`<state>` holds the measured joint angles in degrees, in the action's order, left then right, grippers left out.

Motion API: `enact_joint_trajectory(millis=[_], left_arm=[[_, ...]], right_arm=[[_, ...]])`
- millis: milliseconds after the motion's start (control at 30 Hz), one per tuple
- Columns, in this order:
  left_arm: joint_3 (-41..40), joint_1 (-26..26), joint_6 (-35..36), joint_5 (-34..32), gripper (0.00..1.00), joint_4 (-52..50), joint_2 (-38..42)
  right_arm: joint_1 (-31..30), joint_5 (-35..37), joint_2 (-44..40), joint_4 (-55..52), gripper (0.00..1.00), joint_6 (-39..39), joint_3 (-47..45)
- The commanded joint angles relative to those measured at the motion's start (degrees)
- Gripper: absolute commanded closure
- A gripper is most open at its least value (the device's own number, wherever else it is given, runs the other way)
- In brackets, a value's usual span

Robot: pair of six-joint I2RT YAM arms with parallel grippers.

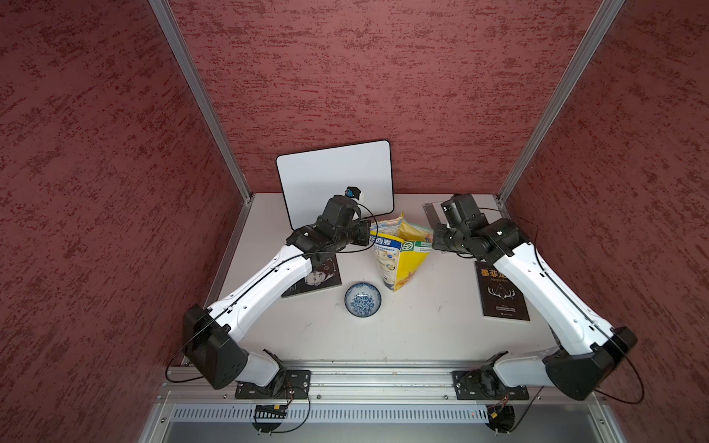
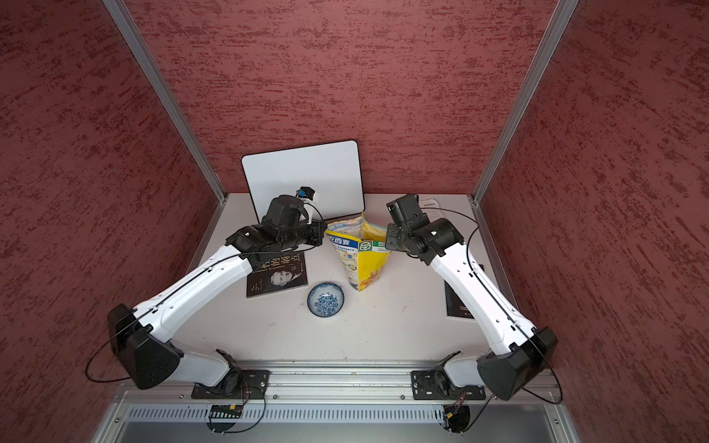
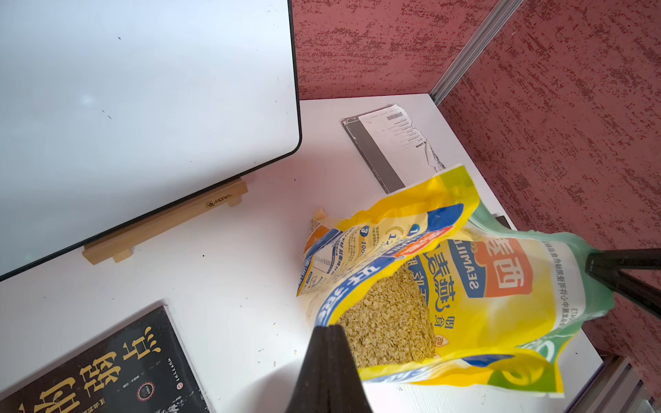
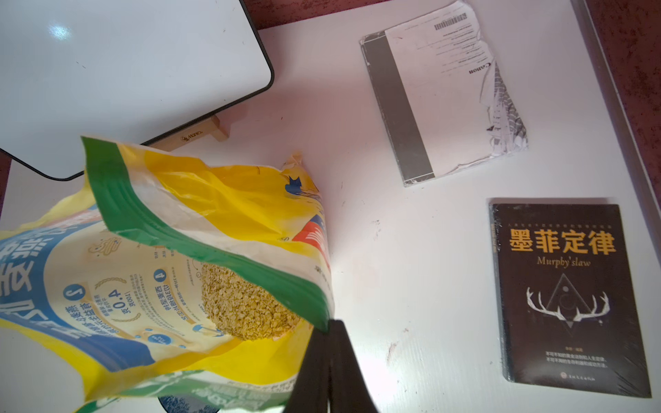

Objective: Pour the oats into the breakfast bowl
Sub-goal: Open the oats bag at the center of the board, then move the oats bag to the center of the board.

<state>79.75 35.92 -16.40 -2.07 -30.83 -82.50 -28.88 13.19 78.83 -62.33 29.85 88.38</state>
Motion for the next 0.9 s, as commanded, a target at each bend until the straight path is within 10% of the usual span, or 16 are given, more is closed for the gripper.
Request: enact_joint_trajectory(millis=[0,100,267,500,700,867], left_arm=[[1.8,0.1,1.8,-2.4,1.0,3.4,1.5],[0.6,0.1,2.5,0.5,1.0,6.1,1.6],[0.0,-0.5,1.9,5.7,0.58,5.7,2.7],[-5.3,-2.2,2.3,10.9,0.35,4.0,9.7],[-14.3,-2.3,2.6,10.6,0.31,5.5,16.8],[-17.0,-3.0,2.4,8.1,0.3,4.0,19.2]], right_arm=[[0.2,1.6,-2.7,0.8,1.0,-1.2,2.4],[0.2,-7.7,-3.4,5.3,1.0,-4.0,0.6],[0.2,-13.6,-2.2,4.1,0.52,-13.5,4.4],[-0.5,-19.9,6.7,-0.3,0.26,-32.5,14.0],[-0.6,-19.9,17.5,-4.8,0.32,-38.2,22.8],[-0.6,-13.4,23.2,-7.0,0.72,-36.4,29.5]])
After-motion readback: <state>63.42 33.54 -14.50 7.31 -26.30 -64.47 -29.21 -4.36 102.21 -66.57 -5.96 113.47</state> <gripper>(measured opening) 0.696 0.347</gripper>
